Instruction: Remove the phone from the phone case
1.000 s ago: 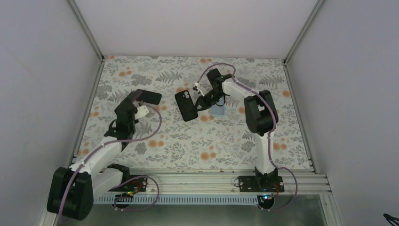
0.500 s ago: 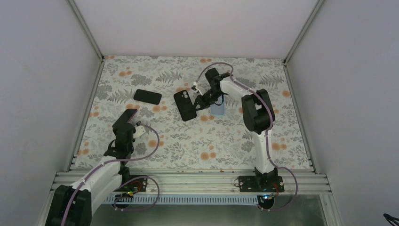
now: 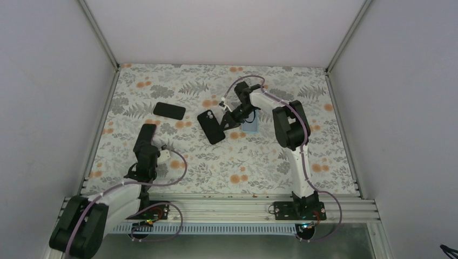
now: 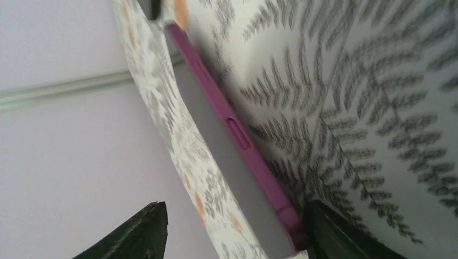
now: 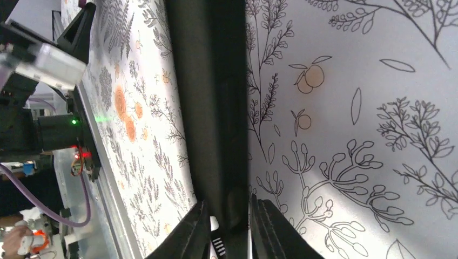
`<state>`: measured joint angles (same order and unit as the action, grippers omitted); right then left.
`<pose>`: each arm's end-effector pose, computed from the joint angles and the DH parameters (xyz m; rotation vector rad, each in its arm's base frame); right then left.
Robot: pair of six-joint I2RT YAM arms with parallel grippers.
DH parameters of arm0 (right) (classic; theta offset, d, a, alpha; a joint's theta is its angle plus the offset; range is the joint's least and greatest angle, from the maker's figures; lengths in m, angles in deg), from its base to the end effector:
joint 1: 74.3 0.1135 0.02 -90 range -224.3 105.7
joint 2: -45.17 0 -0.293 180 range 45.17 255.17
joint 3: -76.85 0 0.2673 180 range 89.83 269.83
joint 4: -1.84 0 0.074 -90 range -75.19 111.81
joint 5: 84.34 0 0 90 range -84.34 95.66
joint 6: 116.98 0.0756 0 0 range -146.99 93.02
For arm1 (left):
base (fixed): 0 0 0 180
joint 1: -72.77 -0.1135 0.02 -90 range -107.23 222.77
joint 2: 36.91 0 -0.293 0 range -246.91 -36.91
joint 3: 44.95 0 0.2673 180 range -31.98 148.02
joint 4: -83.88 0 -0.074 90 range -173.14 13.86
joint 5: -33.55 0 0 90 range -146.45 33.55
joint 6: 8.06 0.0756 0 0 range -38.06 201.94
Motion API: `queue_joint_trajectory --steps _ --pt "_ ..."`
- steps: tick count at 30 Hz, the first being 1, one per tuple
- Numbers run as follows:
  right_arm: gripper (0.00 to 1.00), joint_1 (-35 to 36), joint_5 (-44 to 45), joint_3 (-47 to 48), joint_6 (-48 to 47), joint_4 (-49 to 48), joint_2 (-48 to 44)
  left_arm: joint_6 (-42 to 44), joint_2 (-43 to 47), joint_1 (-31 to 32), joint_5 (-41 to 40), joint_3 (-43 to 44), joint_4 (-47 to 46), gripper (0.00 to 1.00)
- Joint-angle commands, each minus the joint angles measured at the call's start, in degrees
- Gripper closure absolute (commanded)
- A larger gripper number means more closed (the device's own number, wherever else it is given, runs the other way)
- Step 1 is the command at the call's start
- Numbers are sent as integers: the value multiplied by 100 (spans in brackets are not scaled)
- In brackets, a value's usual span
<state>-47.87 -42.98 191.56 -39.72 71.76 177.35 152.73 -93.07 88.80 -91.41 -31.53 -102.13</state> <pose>0.4022 0.2633 0.1266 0.9696 -2.6390 -1.2691 0.1678 -0.0031 0.0941 1.3247 1.9321 1.1808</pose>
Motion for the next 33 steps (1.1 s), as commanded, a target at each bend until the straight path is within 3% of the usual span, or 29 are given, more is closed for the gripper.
queue_joint_trajectory --steps 1,8,9,10,12,15,16,21,28,33 --pt "76 -76 -183 -55 -98 95 8 -36 867 225 291 118 860 33" --pt "65 -111 -21 -59 -17 28 -44 -263 1625 315 714 691 2313 24" --pt "64 -119 -10 -77 -27 3 -86 -331 1652 322 816 781 2528 20" --pt "62 -127 21 -80 -44 -12 -146 -443 1672 332 955 968 2767 4" --pt "59 -172 107 -56 -128 -8 -306 -670 1725 338 1317 1314 3346 0" --pt "3 -194 527 -97 -210 -144 -717 -942 1743 339 1749 1796 3883 0" --pt "1 -194 670 -82 -238 -185 -843 -992 1714 339 1852 1904 3982 0" --pt "0 -207 1519 233 -403 -151 -1295 -1276 1499 335 2169 2411 4052 0" --pt "0 -203 3697 422 -499 -894 -2464 -1753 571 112 2645 3857 4051 0" --pt "0 -202 4327 358 -712 -1222 -3150 -2375 -599 -867 4164 5253 4378 0"
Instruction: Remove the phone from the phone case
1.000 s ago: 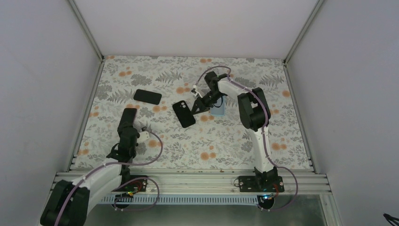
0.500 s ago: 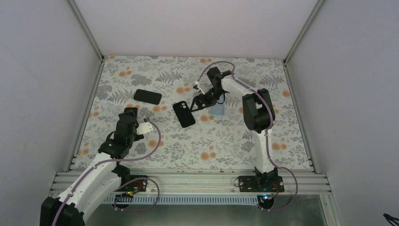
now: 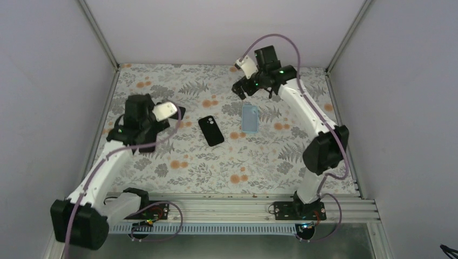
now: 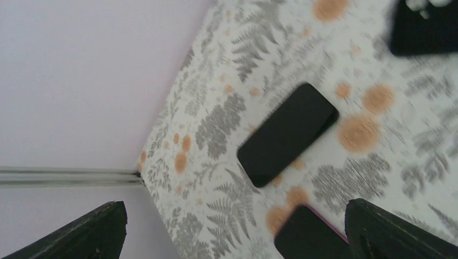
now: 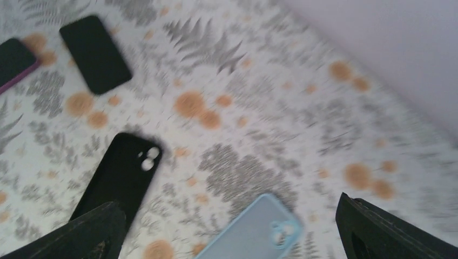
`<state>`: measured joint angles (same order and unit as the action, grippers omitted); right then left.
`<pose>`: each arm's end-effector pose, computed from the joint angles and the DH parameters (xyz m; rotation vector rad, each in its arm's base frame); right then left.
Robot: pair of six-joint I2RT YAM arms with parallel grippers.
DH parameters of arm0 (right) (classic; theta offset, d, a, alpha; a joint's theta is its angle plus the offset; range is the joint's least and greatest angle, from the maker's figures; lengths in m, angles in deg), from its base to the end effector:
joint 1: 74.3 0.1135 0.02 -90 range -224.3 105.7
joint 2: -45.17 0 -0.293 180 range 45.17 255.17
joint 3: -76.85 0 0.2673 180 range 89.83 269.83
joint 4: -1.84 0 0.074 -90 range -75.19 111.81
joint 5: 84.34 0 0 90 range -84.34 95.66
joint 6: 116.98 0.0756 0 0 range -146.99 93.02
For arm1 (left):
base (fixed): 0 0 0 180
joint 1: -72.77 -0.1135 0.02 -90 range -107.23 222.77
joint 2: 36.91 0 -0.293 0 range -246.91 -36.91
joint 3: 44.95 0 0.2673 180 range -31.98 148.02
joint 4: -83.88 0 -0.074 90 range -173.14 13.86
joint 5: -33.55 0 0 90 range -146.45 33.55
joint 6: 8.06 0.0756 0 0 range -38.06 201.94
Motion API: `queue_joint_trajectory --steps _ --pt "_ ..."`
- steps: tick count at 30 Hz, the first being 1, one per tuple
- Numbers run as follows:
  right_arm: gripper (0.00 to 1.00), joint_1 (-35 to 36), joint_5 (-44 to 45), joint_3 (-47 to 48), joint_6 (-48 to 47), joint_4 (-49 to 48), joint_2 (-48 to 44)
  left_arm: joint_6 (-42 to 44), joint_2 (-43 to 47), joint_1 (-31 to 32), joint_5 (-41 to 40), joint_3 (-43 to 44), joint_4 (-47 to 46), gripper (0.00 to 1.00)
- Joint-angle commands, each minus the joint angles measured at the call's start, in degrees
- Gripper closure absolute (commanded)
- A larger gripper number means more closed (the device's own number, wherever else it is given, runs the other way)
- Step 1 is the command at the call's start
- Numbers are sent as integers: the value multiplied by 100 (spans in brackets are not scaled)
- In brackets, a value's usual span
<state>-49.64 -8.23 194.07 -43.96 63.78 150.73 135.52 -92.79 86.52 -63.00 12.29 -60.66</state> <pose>0.4055 0.2062 0.3364 -0.9689 2.2455 0.3560 0.2413 -0.0502 0.2788 1.1680 1.8746 0.5178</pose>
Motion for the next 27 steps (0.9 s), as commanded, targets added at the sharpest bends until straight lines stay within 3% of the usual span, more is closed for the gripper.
queue_joint_trajectory --steps 1,6,10,16,21,27 --pt "0 -31 826 47 -285 -450 -601 -781 -788 -882 1766 1132 366 0" --pt "0 -82 870 -924 120 -1116 -1522 -1250 -1422 -2103 4219 1866 844 0" --pt "0 -170 1969 -1958 441 -1934 -2342 -1336 -1497 -2690 5256 1660 696 0" --pt "0 -538 2097 -2866 543 -2532 -3349 -2551 -1082 -2843 4212 1136 -610 0" --pt "0 -748 1990 -3003 558 -2559 -3510 -2533 -713 -2844 3178 1058 -778 0" --pt "0 -1028 1679 -2944 554 -2591 -3463 -2556 -610 -2849 3062 826 -917 0"
